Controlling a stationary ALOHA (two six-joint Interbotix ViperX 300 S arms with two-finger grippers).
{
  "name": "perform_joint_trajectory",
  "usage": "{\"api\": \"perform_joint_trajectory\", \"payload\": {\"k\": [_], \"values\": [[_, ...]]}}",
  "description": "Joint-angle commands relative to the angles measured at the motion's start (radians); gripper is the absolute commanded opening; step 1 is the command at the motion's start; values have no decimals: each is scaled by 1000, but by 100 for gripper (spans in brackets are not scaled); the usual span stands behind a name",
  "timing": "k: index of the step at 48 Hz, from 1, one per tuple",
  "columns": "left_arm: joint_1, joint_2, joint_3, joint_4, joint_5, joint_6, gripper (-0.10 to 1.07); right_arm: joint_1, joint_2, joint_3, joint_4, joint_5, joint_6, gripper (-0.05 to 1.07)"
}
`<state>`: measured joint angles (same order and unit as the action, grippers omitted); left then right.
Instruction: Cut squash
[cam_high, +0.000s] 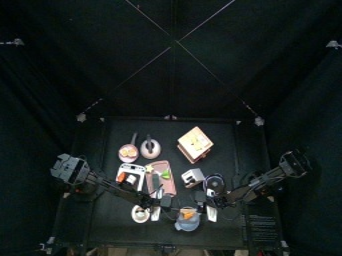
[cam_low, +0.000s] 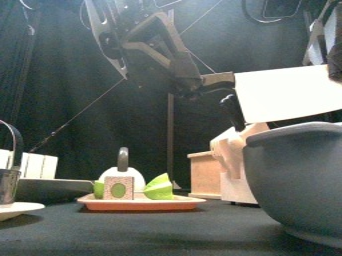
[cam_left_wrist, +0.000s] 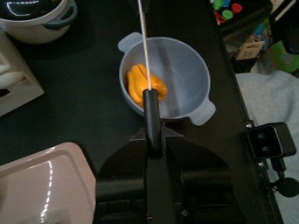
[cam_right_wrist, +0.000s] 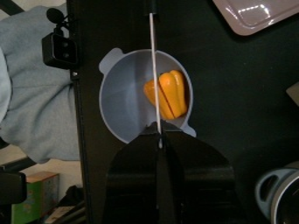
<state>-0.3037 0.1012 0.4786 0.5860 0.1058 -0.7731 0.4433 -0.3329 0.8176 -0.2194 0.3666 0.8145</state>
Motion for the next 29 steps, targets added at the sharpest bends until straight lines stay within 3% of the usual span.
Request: {"api": "perform_joint_trajectory", "payload": {"k": [1, 12, 29], "values": [[0, -8, -35, -2, 3, 0, 41, 2, -9, -35, 8, 20, 3, 34], [-18, -28, -72, 2, 123, 0, 41, 9, -8, -104, 0, 209, 6, 34], [-83, 25, -123, -5, 160, -6, 41, 54, 100, -123, -37, 175, 48, 34]]}}
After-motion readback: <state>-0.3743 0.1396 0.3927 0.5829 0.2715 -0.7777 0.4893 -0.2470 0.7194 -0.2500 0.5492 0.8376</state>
